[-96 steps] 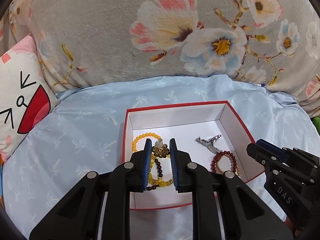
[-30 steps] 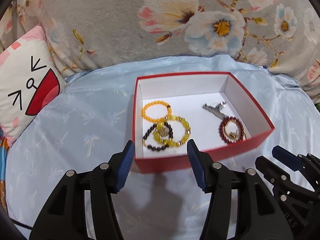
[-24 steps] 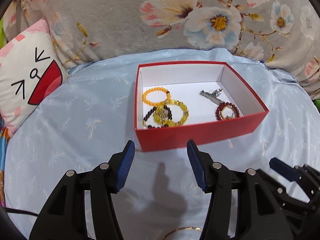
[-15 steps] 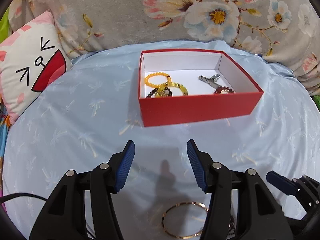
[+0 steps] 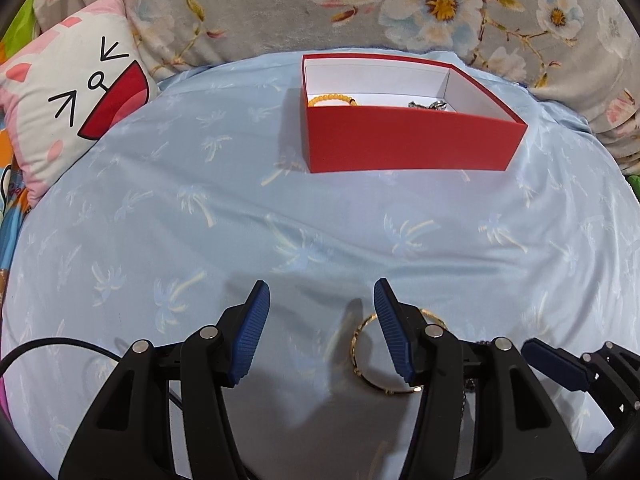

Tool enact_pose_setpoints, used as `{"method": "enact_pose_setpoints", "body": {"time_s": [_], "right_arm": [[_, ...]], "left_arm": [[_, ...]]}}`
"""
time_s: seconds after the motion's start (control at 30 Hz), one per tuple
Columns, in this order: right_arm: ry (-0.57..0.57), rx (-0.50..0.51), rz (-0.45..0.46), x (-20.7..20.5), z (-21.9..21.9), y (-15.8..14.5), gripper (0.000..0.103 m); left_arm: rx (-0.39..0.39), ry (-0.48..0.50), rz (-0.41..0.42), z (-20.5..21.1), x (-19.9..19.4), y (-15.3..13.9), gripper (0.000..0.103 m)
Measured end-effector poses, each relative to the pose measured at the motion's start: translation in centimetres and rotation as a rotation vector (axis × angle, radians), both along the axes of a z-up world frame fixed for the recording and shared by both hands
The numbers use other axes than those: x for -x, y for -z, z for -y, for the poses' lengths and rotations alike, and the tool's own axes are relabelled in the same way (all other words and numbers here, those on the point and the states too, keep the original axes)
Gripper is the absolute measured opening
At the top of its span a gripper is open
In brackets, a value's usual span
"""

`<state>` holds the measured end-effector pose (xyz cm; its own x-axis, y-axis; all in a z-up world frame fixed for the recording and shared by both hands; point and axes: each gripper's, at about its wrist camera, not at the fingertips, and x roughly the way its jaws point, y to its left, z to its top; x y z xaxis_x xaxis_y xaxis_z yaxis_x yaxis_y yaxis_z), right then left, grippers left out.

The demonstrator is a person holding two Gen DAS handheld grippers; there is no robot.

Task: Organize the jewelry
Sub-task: 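Move both open tools back toward the gold bangle and garnet bracelet, then grip the gold bangle rim with the left tool while the right tool grasps the garnet bracelet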

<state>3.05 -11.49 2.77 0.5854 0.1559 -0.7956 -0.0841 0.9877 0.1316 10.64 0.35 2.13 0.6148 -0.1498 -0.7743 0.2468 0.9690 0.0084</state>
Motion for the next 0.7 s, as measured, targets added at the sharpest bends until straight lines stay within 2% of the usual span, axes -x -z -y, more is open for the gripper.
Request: {"method": "enact_pose_setpoints", "body": {"time_s": [0.1,0.17,0.23,0.27,0.33,0.7], "right_arm": [[-0.002,0.008,-0.008,-0.4,-0.3,0.3,0.036],[-0.007,0.001,-0.018,-0.5,-0.4,0.5,0.022],[-0.004,0.008,-0.023,-0.5,-0.3,0.7,0.020],[-0.002,0.012,-0.022,-0.5,-0.3,0.8,0.013],[0.008,0.014,-0.026,-0.5,0.1,0.8,0.007],[0.111,-0.028,-0.022,-0.5,3.6,0.3,0.007]], "left_arm": [[-0.005,0.011,-0.004,0.3,0.4,0.2,0.052],[-0.005,0.013,-0.009,0.3,0.5,0.3,0.052],[-0.002,0.017,-0.013,0.4,0.6,0.4,0.052],[-0.003,0.017,-0.014,0.4,0.6,0.5,0.052],[-0.002,0.020,-0.019,0.5,0.7,0.7,0.052],[-0.011,0.026,-0.032,1.2,0.5,1.5,0.052]]}}
